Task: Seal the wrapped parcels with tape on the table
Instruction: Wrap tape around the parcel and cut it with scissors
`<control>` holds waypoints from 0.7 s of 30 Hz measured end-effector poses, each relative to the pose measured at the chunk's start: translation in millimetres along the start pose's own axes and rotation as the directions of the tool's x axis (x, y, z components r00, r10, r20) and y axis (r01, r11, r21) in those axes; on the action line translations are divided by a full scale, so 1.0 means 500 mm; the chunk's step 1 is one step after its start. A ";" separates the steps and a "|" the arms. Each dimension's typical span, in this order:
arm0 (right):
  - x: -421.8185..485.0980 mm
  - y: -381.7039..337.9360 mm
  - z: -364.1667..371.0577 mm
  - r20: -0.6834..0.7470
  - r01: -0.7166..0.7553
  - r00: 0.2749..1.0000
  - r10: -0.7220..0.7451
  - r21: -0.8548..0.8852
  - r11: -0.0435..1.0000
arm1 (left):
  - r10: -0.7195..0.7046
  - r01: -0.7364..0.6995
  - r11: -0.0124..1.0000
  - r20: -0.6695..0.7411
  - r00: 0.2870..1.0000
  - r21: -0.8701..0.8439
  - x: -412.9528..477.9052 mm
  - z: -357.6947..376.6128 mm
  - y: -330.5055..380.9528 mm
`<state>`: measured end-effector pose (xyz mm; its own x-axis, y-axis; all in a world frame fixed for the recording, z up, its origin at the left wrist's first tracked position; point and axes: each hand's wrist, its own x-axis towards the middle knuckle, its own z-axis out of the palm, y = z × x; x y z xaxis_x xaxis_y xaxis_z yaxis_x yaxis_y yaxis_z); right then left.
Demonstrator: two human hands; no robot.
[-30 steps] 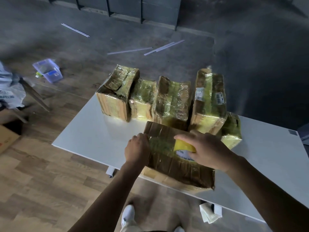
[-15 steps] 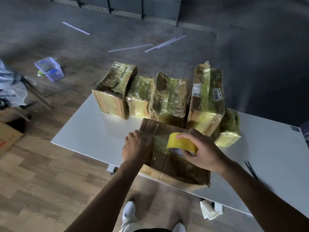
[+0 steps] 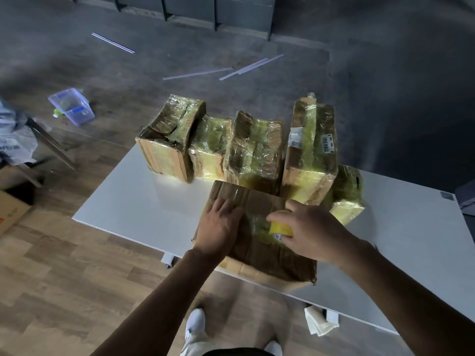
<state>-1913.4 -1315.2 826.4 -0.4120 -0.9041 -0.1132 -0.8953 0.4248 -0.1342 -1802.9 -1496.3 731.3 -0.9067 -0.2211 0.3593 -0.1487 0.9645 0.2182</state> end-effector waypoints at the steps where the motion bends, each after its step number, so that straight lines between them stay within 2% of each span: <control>1: -0.002 -0.001 0.002 -0.009 -0.002 1.000 0.002 0.032 0.999 | 0.013 -0.013 1.000 0.018 1.000 -0.012 -0.006 0.000 0.005; 7: -0.024 0.031 0.024 -0.149 0.046 0.989 -0.008 0.253 0.966 | -0.233 0.236 0.966 0.040 0.972 -0.109 -0.027 0.003 0.054; 10: -0.046 0.043 0.040 -0.204 0.115 0.978 -0.050 0.324 0.939 | -0.253 0.256 0.961 0.044 0.967 -0.103 -0.033 0.006 0.055; 13: -0.061 0.060 0.029 -0.167 0.081 0.986 -0.017 0.385 0.919 | -0.244 0.248 0.964 0.058 0.968 -0.097 -0.029 0.006 0.052; 15: -0.067 0.071 0.010 -0.119 0.045 0.993 -0.010 0.293 0.955 | -0.230 0.235 0.967 0.055 0.972 -0.098 -0.029 0.006 0.049; 18: -0.062 0.071 -0.024 0.038 -0.091 0.996 0.086 0.149 0.985 | -0.216 0.217 0.973 0.025 0.976 -0.073 -0.028 0.010 0.051; 21: -0.043 0.054 -0.032 0.058 -0.099 0.993 0.098 0.010 0.995 | -0.134 0.134 0.991 -0.008 0.991 0.008 -0.018 0.006 0.061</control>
<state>-1931.5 -1285.1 841.1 -0.4872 -0.8539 -0.1831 -0.8485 0.5125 -0.1322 -1800.7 -1464.3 731.9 -0.8753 -0.3498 0.3338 -0.2725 0.9272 0.2572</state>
